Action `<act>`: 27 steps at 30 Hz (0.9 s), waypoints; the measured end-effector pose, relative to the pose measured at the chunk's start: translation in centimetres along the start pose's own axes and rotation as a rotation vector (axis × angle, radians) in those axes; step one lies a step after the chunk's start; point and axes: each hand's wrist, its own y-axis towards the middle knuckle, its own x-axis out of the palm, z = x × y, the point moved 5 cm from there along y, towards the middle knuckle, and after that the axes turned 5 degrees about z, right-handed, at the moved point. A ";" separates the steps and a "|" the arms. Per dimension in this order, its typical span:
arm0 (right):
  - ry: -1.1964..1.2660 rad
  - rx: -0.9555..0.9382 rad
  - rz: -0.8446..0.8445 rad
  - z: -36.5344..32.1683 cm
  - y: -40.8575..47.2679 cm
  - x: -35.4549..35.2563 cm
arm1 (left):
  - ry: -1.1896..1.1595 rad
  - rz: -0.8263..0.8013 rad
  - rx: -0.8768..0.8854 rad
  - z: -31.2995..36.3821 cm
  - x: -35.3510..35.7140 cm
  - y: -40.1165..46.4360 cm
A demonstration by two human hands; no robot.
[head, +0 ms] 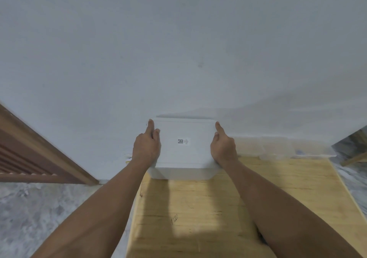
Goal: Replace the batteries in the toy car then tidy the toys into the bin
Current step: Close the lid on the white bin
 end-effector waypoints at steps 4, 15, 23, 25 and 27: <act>0.005 0.003 -0.001 0.0 0.0 -0.1 | 0.027 0.013 0.014 0.0 0.1 0.0; -0.179 0.004 -0.024 -0.2 0.0 -0.7 | 0.164 0.207 0.043 1.0 -1.4 -0.7; -0.289 -0.322 -0.356 -0.8 -2.8 -1.7 | 0.446 -0.248 0.491 3.8 0.7 -4.3; -0.400 -0.331 -0.557 -1.1 -2.9 -2.5 | 0.541 -0.454 0.445 3.4 1.0 -4.2; -0.477 -0.373 -0.640 -1.9 -2.9 -3.1 | 0.593 -0.508 0.461 3.3 1.2 -4.0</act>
